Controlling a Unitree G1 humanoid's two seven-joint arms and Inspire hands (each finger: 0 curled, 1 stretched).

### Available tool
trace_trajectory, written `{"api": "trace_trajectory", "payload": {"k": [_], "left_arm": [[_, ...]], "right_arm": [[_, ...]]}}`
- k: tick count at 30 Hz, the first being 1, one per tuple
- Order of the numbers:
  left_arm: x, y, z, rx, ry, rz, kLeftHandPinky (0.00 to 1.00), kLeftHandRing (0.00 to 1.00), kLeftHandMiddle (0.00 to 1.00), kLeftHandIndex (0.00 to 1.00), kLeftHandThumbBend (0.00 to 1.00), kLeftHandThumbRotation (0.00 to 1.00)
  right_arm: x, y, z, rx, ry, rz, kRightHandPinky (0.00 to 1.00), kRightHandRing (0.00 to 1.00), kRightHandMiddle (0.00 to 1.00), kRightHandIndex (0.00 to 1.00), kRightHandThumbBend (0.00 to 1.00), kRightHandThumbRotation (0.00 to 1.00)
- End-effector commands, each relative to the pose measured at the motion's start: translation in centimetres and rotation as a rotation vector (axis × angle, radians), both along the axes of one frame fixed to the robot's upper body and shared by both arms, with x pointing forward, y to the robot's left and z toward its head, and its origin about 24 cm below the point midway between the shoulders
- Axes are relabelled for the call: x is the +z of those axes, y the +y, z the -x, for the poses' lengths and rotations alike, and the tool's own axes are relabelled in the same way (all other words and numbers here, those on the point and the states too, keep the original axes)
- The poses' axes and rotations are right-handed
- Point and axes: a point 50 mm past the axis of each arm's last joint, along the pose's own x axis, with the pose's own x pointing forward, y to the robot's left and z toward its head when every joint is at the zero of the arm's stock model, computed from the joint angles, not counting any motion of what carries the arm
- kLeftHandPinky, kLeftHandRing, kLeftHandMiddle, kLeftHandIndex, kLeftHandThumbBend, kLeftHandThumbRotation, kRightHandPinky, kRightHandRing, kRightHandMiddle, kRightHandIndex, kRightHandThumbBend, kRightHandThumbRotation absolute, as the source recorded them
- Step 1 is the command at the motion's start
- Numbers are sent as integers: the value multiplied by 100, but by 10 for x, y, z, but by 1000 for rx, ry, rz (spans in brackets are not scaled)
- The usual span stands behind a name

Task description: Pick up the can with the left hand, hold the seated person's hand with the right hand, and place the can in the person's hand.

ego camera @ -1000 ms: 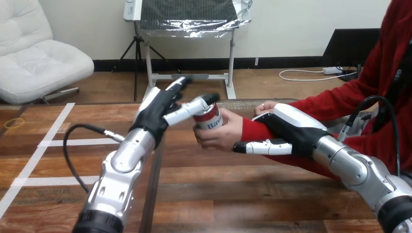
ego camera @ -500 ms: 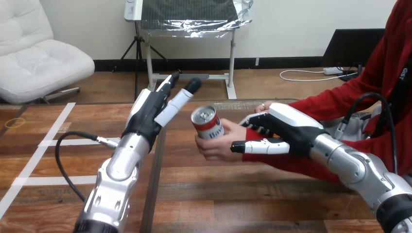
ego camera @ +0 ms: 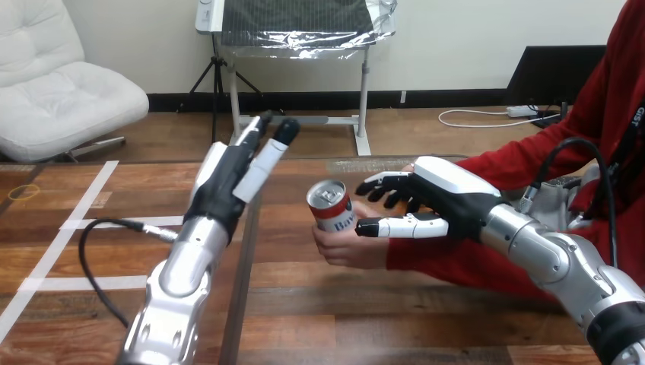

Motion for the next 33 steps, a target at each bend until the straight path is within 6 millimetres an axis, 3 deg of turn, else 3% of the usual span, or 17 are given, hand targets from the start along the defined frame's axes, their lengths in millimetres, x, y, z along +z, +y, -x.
{"api": "trace_trajectory", "payload": {"k": [1, 11, 33], "left_arm": [[22, 4, 1, 26, -124, 56, 100, 100, 100, 96, 100, 100], [18, 8, 18, 70, -157, 210, 100, 100, 98, 95, 99, 100], [22, 16, 66, 42, -297, 294, 96, 88, 88, 88, 77, 100]], "right_arm": [[11, 0, -1, -12, -42, -49, 62, 79, 83, 86, 100, 100], [10, 2, 7, -66, -55, -196, 64, 81, 85, 87, 100, 100], [9, 25, 48, -109, -85, -815, 80, 87, 89, 90, 97, 100]]}}
